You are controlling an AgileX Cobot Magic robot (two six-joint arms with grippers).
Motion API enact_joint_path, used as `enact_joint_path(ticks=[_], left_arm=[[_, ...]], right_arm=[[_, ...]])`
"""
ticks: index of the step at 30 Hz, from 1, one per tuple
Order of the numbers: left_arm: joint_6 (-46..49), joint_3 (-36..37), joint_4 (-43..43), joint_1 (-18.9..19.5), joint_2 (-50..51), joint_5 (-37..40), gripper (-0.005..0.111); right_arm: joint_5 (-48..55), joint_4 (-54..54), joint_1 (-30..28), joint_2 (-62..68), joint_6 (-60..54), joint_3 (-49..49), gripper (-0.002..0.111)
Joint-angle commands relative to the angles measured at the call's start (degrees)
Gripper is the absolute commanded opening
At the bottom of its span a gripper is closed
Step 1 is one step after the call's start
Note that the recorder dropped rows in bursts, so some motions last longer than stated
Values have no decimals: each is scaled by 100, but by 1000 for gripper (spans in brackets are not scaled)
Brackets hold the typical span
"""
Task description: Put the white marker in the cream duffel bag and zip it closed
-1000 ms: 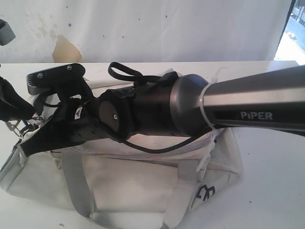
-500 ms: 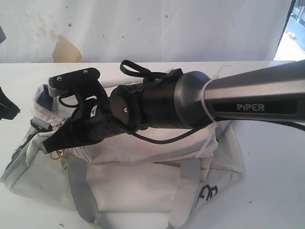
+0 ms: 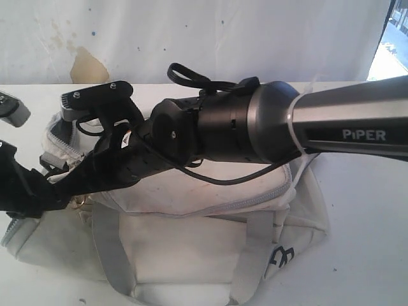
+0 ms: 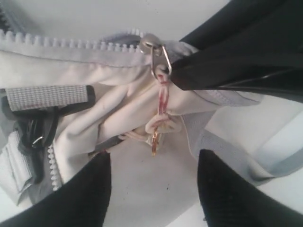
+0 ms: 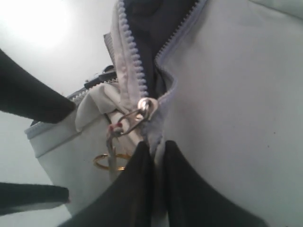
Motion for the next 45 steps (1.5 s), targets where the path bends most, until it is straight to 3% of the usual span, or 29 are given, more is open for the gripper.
enact_joint_path(ticks=[1,8,17,24,32,35,40,45], left_arm=[[640,362,-933,-2,-33,-380,58],[707,675,-1506,-2,-33,-993,58],[1644,851,-2347,-2,20,-737,58],[3480,939,-3641,-2,511,-724,56],[4534,939,-4657,-2,963,-759,55],[4675,939,-4837,-2,1047,-635,43],[4939,928,-4880,-2,1016,-568,4],[4277,928,-4132,-2,711,-355,0]], right_arm=[[22,-6,-40,-53,51,10,0],[12,-6,-40,-63,61,10,0],[-125,-6,-40,-63,76,10,0],[-203,-6,-40,-63,76,10,0],[-193,-6,-40,-63,76,10,0],[-182,-6,-40,-63,76,10,0],[-117,-6,-40,-63,76,10,0],[-44,-6,-40,-63,63,10,0]])
